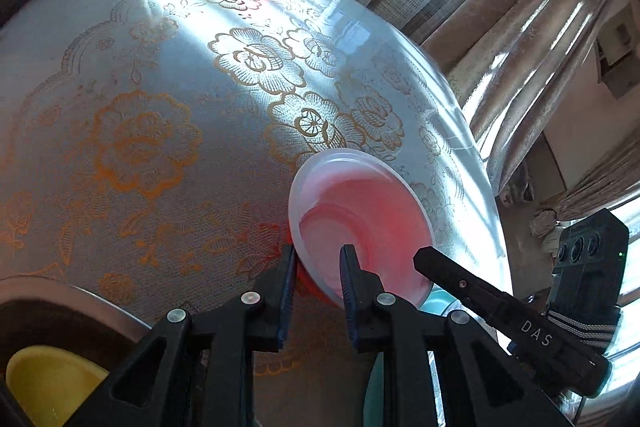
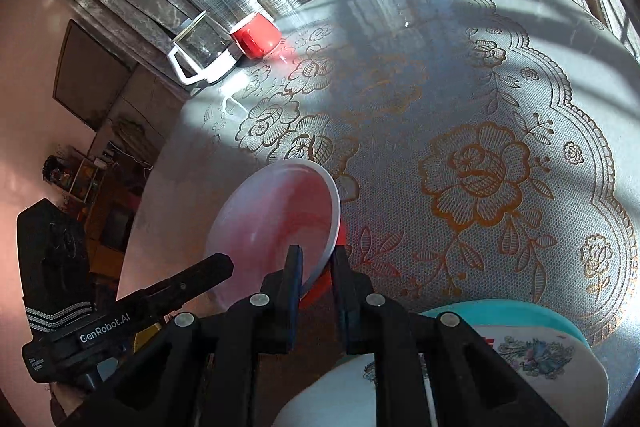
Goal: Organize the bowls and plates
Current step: 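Lift the red bowl with both grippers and carry it over the steel basin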
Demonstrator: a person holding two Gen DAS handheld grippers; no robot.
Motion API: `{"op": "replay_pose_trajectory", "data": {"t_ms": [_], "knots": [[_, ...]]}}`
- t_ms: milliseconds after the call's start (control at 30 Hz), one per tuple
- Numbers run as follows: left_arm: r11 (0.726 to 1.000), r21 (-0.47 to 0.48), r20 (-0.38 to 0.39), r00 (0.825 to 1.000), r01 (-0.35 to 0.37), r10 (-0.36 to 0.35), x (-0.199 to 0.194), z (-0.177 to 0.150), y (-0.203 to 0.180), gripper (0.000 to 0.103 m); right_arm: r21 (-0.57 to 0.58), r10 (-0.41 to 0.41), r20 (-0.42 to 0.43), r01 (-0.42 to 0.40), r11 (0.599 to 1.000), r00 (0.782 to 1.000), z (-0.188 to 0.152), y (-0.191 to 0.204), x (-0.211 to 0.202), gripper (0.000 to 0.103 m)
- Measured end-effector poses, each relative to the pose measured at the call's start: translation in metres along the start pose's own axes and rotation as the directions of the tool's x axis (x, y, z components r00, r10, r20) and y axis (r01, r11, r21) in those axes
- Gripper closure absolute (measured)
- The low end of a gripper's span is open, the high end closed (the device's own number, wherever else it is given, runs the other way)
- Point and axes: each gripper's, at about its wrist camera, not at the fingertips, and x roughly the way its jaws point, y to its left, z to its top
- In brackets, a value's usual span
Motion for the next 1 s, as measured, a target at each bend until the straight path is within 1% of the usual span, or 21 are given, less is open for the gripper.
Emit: {"op": "replay_pose_trajectory", "data": {"t_ms": [100,167,367,433,633,700,900,1000], "knots": [[1.0,0.015,0.001,1.0,0.002,-0.002,-0.004,-0.001,0.001,0.082,-0.004,-0.011,-0.006,0.011,1.0,1.0,-0.003,0.005,0.004,0.086],[1.0,0.024,0.002,1.0,0.001,-0.001,-0.005,-0.002,0.0,0.082,0.005,-0.013,-0.011,0.013,1.0,1.0,-0.005,0.005,0.006,0.082],[0.997,0.073,0.033,0.999,-0.01,0.008,-0.009,-0.008,-0.005,0.082,-0.022,-0.042,0.014,0.042,0.999,0.999,-0.013,0.014,0.003,0.082],[0.995,0.096,0.048,0.999,-0.025,0.02,-0.011,-0.01,-0.007,0.082,-0.032,-0.051,0.027,0.052,0.998,0.998,-0.015,0.016,0.0,0.082],[0.992,0.121,0.063,0.998,-0.03,0.023,-0.012,-0.015,-0.01,0.081,-0.025,-0.05,0.037,0.051,0.998,0.998,-0.021,0.015,-0.005,0.083],[0.991,0.132,0.075,0.997,-0.027,0.017,-0.015,-0.018,-0.013,0.08,-0.022,-0.048,0.041,0.049,0.999,0.998,-0.023,0.015,-0.007,0.083],[0.985,0.173,0.111,0.994,-0.026,0.007,-0.028,-0.028,-0.023,0.08,-0.006,-0.02,0.068,0.02,1.0,0.998,-0.031,0.014,-0.02,0.083],[0.984,0.175,0.115,0.993,-0.018,-0.003,-0.032,-0.033,-0.025,0.08,0.003,-0.014,0.075,0.013,1.0,0.997,-0.035,0.012,-0.024,0.083]]}}
